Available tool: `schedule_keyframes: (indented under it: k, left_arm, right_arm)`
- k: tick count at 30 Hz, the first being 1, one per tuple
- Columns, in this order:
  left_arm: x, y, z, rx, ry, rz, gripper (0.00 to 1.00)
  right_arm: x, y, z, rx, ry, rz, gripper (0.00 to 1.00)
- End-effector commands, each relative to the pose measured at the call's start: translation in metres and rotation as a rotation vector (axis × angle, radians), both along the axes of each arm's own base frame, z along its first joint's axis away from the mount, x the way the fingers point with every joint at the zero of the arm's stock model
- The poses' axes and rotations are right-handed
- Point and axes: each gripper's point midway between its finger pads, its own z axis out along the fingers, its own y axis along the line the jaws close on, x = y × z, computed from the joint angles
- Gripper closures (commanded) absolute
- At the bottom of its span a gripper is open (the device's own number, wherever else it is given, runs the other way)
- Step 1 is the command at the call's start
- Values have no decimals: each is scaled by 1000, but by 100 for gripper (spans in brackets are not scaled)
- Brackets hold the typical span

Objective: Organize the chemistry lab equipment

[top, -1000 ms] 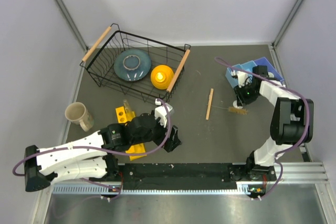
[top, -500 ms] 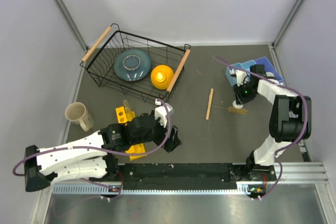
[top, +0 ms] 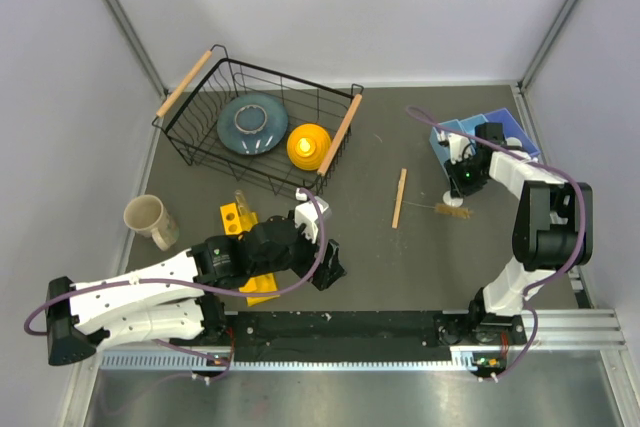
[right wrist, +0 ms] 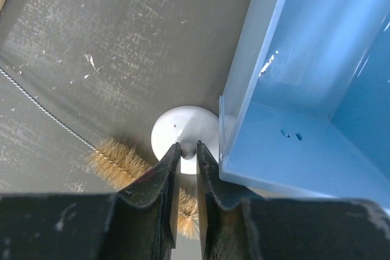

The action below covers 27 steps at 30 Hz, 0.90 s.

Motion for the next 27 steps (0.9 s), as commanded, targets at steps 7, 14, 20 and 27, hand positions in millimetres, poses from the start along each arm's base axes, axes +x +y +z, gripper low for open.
schedule_keyframes:
  k: [7, 14, 20, 27]
  left_arm:
    - [4, -30, 24, -146, -10, -17, 1]
    - [16, -67, 34, -250, 12, 0, 1]
    - [37, -88, 34, -297, 53, 70, 1]
    - [66, -96, 24, -426, 198, 134, 1]
  right_arm:
    - [8, 12, 8, 26, -32, 16, 96]
    - [7, 17, 28, 54, -85, 21, 99]
    - [6, 24, 41, 90, -119, 29, 100]
    - [-1, 37, 60, 162, -149, 48, 100]
